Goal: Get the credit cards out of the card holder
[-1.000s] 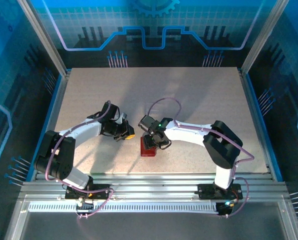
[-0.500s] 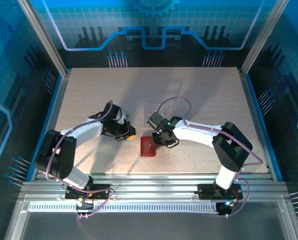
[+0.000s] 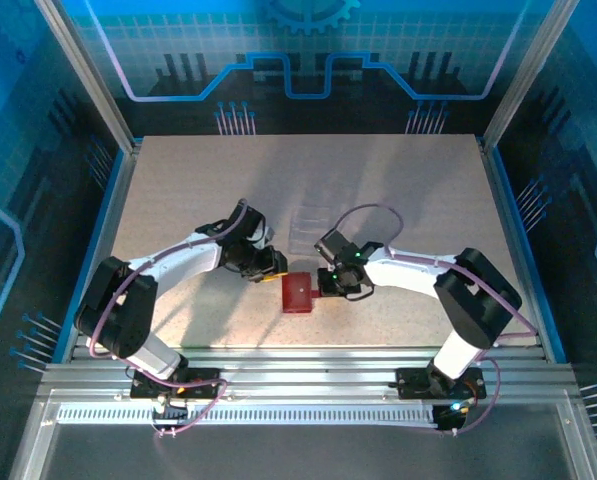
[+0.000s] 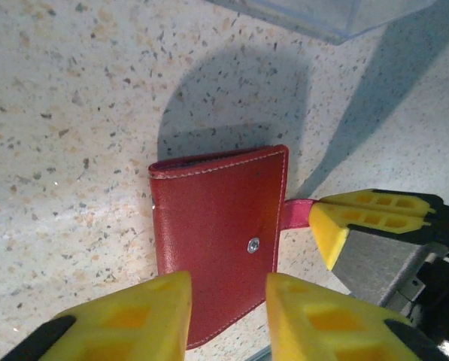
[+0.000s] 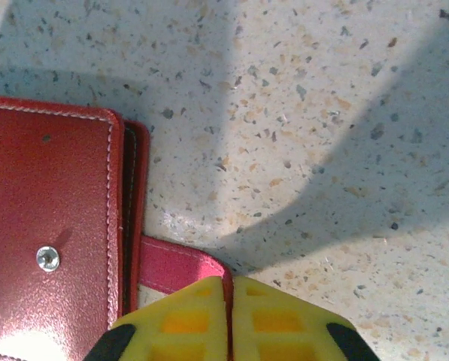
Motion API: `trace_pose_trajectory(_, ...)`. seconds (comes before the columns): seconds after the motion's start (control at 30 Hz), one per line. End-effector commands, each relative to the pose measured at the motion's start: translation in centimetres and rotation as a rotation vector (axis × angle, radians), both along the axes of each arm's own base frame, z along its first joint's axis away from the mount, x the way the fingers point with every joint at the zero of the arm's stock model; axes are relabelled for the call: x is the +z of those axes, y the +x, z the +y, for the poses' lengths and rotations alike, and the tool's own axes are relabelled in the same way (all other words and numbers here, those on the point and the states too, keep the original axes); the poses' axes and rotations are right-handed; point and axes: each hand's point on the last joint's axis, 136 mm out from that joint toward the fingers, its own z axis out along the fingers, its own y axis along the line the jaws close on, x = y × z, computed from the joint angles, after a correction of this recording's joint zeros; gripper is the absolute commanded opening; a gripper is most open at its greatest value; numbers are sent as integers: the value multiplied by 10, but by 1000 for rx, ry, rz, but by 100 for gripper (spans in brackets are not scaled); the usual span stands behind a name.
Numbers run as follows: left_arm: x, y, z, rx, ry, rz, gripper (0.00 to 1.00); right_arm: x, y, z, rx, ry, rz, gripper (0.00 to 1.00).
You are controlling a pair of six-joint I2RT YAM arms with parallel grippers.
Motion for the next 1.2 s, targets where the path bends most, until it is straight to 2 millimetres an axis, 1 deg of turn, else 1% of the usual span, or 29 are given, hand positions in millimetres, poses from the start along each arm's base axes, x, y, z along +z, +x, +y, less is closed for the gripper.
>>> trace_pose_trajectory(0.0, -5, -8, 4, -10, 91, 24, 46, 11, 0, 10, -13, 127, -34, 1)
trace_pose_trajectory(0.07, -3, -10, 1, -21, 99, 23, 54, 17, -1, 16, -25, 194, -51, 0)
trace_pose_trajectory(0.13, -2, -11, -4, -35, 104, 23, 59, 23, -1, 18, -41, 236, -64, 0)
trace_pose_trajectory(0.2, 0, -13, -9, -61, 109, 25, 61, 28, -2, 19, -53, 266, -74, 0)
trace_pose_trajectory(0.33, -2, -15, -15, -103, 131, 38, 63, 42, -4, 22, -64, 332, -101, 0)
trace_pose_trajectory(0.53, 2, -16, -26, -133, 77, 53, 65, 58, -4, 25, -62, 376, -122, 0)
trace_pose_trajectory(0.67, 4, -12, -21, -110, 61, 46, 66, 71, -5, 30, -54, 407, -133, 0)
trace_pose_trajectory(0.8, 7, -7, -20, -61, -45, 58, 66, 81, -5, 32, -44, 411, -145, 0)
trace_pose_trajectory(0.9, 7, -8, -26, -56, -121, 72, 66, 89, -5, 35, -37, 421, -147, 0)
trace_pose_trajectory(1.03, 5, -8, -27, -46, -157, 79, 67, 108, -5, 43, -11, 440, -171, 0)
trace_pose_trajectory(1.17, 2, -4, -22, -12, -194, 84, 67, 116, -5, 50, 5, 437, -181, 0)
